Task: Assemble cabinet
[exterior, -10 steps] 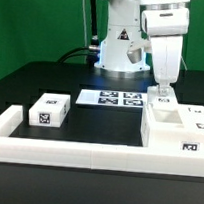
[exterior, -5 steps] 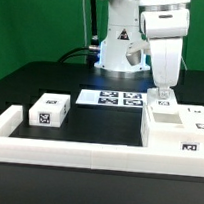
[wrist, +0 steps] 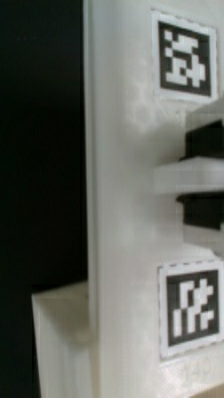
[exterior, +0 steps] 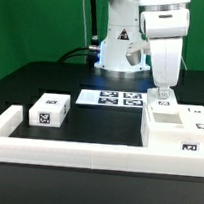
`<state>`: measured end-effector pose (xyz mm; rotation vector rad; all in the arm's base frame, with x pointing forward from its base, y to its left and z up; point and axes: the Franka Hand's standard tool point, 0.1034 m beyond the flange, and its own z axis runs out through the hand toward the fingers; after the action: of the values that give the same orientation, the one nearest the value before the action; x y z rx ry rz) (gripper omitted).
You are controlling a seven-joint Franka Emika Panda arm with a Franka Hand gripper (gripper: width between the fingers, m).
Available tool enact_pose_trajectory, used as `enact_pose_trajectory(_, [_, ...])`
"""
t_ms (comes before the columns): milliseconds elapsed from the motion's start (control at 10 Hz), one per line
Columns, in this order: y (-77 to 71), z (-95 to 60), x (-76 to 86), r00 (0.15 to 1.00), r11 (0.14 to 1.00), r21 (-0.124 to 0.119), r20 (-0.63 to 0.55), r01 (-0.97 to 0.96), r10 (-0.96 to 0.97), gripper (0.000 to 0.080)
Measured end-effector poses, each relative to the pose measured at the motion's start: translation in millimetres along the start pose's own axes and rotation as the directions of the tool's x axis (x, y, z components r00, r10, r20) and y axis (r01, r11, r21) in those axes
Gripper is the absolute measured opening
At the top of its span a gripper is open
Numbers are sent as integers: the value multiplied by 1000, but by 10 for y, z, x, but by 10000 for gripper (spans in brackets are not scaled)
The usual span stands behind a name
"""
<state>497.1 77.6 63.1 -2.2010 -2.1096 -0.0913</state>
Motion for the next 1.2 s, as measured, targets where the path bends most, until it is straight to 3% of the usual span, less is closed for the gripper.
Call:
enact_pose_trajectory(200, [244, -55, 25, 1000, 1000, -23, -13, 5, -5, 62])
enact_pose_trajectory(500, [474, -29, 12, 997, 997, -25, -27, 73, -74, 62])
enact_pose_trajectory(1000, [440, 5, 0, 998, 998, -17, -28, 56, -57, 62])
enact_pose_trajectory(1200, [618, -29, -7, 997, 997, -13, -32, 70, -71, 62])
